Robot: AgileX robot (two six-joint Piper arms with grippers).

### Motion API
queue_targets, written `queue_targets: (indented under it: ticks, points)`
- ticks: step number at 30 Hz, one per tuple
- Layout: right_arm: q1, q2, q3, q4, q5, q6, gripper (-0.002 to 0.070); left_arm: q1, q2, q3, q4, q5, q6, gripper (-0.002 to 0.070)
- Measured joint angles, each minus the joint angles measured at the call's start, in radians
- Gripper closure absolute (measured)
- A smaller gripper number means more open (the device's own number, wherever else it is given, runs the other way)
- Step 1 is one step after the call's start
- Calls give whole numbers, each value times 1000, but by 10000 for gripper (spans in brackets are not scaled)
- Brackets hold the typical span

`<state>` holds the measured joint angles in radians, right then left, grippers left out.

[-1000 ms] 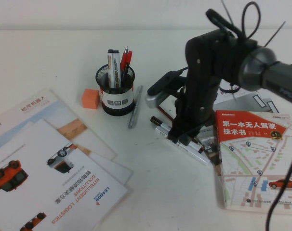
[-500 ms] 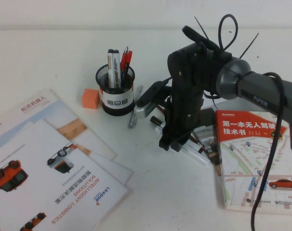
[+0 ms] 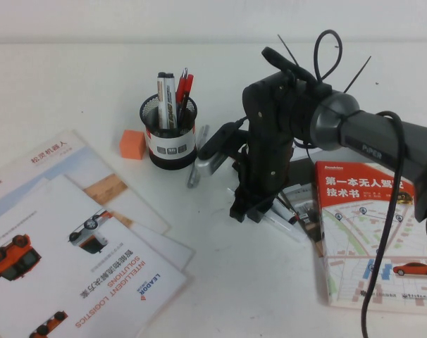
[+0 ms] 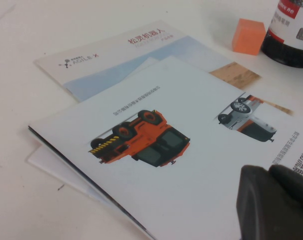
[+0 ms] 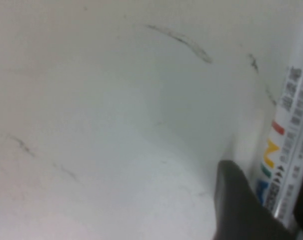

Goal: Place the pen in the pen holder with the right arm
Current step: Pick up the pen on the table, then place the pen onto the pen holder

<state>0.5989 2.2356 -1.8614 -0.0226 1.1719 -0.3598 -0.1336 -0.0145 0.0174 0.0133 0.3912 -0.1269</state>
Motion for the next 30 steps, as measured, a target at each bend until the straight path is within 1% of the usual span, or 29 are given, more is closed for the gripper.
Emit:
queue_targets:
  ticks: [2, 3, 6, 10, 13, 17, 19, 21, 26, 29, 30]
  points:
    - [0, 2, 0, 5, 0, 0, 451, 0, 0, 0, 0, 0, 0, 678]
    - [0, 2, 0, 7, 0, 0, 466, 0, 0, 0, 0, 0, 0, 678]
    - [0, 0, 0, 16, 2, 0, 563, 0, 0, 0, 0, 0, 0, 678]
    - [-19, -20, 2, 83, -18, 4, 560, 0, 0, 0, 0, 0, 0, 677]
    - [-40, -68, 2, 170, -56, 6, 560, 0, 0, 0, 0, 0, 0, 677]
    - [-53, -155, 17, 329, -129, -41, 560, 0, 0, 0, 0, 0, 0, 677]
    - [-53, -197, 53, 373, -222, -54, 560, 0, 0, 0, 0, 0, 0, 677]
    - [-49, -246, 114, 404, -356, -65, 560, 0, 0, 0, 0, 0, 0, 678]
    - [-26, -339, 254, 423, -660, -70, 560, 0, 0, 0, 0, 0, 0, 678]
    - [-16, -359, 288, 376, -814, 19, 560, 0, 0, 0, 0, 0, 0, 677]
    - [-12, -359, 290, 329, -866, 98, 560, 0, 0, 0, 0, 0, 0, 677]
